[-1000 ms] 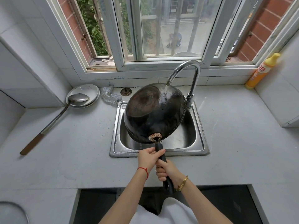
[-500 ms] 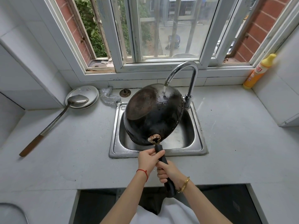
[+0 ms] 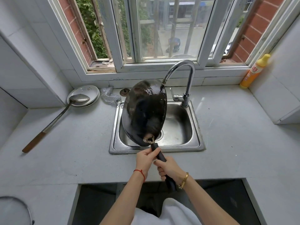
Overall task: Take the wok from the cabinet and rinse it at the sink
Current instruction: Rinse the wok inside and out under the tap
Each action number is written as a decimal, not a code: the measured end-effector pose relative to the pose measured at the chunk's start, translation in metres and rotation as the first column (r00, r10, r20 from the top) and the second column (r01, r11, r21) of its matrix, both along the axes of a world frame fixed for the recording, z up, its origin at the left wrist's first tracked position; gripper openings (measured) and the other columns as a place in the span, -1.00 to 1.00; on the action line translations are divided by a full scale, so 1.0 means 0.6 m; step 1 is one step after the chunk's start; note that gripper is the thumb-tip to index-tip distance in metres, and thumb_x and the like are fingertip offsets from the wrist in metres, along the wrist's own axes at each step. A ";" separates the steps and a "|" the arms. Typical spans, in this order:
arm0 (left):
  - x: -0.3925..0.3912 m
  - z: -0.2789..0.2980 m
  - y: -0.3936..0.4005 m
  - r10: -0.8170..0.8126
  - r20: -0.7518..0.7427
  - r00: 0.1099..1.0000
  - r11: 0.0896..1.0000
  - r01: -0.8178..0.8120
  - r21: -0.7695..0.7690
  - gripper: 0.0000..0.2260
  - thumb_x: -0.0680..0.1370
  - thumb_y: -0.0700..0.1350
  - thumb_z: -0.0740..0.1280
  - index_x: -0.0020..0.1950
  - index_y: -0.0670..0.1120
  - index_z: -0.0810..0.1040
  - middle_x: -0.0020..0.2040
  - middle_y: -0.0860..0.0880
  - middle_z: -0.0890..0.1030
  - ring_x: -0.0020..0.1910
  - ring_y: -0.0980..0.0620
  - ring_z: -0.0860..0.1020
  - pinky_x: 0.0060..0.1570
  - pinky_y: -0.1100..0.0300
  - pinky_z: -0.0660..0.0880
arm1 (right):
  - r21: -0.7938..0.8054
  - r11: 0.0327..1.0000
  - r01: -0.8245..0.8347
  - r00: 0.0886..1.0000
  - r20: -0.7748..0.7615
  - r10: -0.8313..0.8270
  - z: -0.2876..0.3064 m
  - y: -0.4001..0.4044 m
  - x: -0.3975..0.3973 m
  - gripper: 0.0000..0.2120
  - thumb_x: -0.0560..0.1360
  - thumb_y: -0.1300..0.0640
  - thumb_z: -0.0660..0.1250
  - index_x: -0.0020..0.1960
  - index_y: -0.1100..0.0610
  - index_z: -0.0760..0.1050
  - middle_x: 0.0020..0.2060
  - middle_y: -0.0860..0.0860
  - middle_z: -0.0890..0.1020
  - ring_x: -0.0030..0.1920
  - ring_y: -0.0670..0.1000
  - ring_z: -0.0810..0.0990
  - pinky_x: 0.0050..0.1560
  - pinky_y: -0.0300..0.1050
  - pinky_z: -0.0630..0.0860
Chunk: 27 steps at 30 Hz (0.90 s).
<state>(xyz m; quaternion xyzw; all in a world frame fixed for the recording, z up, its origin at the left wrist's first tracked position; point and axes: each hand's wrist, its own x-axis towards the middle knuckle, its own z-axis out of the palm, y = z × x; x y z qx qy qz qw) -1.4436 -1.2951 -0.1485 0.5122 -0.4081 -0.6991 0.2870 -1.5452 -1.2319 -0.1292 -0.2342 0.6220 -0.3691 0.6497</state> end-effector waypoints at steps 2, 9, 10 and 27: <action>0.000 0.004 0.000 -0.007 -0.028 1.000 1.000 0.007 0.006 -0.89 0.51 -0.15 0.43 -0.07 -0.18 0.71 -0.06 -0.23 0.71 0.09 -0.22 0.64 0.20 -0.05 0.54 | -0.014 1.000 0.015 0.999 -0.042 -0.016 0.005 -0.002 0.003 -0.93 0.56 0.20 0.26 -0.08 0.18 0.41 -0.52 -0.05 0.39 -0.55 -0.10 0.35 -0.53 -0.27 0.38; -0.005 0.022 0.001 0.037 -0.143 0.989 0.995 -0.024 0.093 -0.89 0.56 -0.19 0.36 -0.08 -0.20 0.66 -0.13 -0.18 0.71 -0.07 -0.12 0.66 0.15 0.00 0.56 | -0.077 0.995 0.055 0.974 -0.216 -0.071 0.006 -0.002 0.015 -0.95 0.54 0.21 0.28 -0.09 0.18 0.46 -0.47 0.00 0.42 -0.54 -0.10 0.40 -0.50 -0.26 0.41; -0.006 0.021 0.001 0.036 -0.144 0.989 0.995 -0.022 0.100 -0.88 0.56 -0.19 0.35 -0.07 -0.21 0.66 -0.11 -0.19 0.71 -0.07 -0.11 0.67 0.15 0.01 0.56 | -0.086 0.993 0.075 0.967 -0.239 -0.093 0.004 -0.002 0.017 -0.93 0.54 0.20 0.29 -0.12 0.17 0.46 -0.48 0.00 0.43 -0.55 -0.09 0.40 -0.51 -0.25 0.41; -0.032 0.023 -0.003 -0.102 -0.081 0.991 0.992 0.108 0.068 -0.71 0.41 -0.23 0.51 0.11 -0.25 0.65 0.05 -0.12 0.71 0.09 -0.01 0.66 -0.06 0.31 0.58 | -0.233 0.963 0.137 0.723 -0.641 -0.258 -0.021 -0.001 0.031 -0.89 0.53 0.12 0.34 -0.08 0.14 0.61 -0.33 -0.03 0.60 -0.29 -0.09 0.58 -0.34 -0.38 0.41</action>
